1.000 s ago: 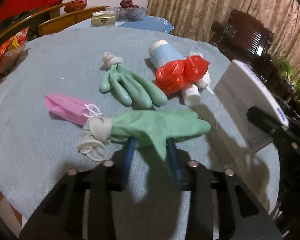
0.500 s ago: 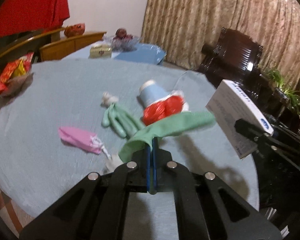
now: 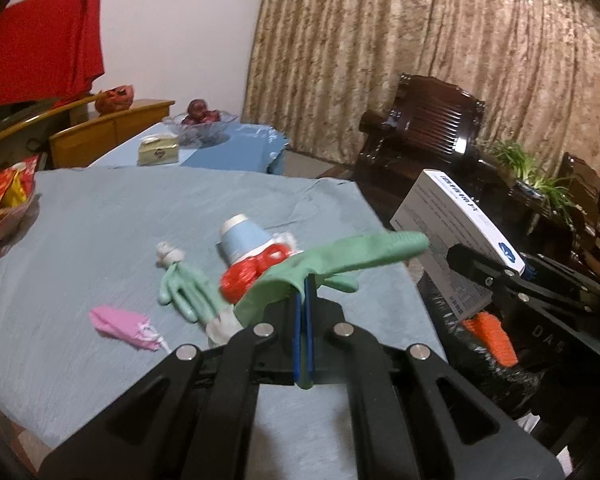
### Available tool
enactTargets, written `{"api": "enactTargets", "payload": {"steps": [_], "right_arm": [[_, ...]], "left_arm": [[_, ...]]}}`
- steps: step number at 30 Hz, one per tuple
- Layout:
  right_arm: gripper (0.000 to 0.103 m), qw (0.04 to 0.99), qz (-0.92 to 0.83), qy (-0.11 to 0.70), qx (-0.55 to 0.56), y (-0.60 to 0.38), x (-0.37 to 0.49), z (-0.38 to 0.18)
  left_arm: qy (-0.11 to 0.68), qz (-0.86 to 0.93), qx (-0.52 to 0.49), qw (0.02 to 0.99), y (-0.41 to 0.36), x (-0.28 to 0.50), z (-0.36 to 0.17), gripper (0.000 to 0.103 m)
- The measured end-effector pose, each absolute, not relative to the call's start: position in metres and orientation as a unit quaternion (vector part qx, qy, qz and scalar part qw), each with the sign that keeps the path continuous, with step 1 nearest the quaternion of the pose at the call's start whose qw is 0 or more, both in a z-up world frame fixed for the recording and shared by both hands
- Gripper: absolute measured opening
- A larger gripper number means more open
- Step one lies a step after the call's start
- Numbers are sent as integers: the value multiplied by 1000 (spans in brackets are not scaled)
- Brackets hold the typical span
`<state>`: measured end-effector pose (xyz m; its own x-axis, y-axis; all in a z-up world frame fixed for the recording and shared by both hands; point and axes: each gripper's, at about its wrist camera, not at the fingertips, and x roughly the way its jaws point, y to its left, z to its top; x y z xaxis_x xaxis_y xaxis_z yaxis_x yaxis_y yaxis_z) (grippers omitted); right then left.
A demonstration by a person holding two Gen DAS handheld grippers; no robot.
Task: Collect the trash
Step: 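Carry the glove and the box over the trash bin with both tools, then open both tools to drop the glove and box into the bin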
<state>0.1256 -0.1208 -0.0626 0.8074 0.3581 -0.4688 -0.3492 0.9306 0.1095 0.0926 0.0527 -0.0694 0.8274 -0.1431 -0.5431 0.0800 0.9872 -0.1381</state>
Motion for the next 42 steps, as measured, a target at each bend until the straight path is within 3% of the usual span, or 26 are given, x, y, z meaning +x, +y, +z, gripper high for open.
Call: {"api": "enactTargets", "payload": {"steps": [22,42], "right_arm": [[30,969,45,239,39,-254,101,-51],[31,956,-64,281,56,-343,101,-86]], "left_arm": [[270,-187,-18,944,-79,125,-55,1],[300,-291,17,908,-203,165,-87,5]]}}
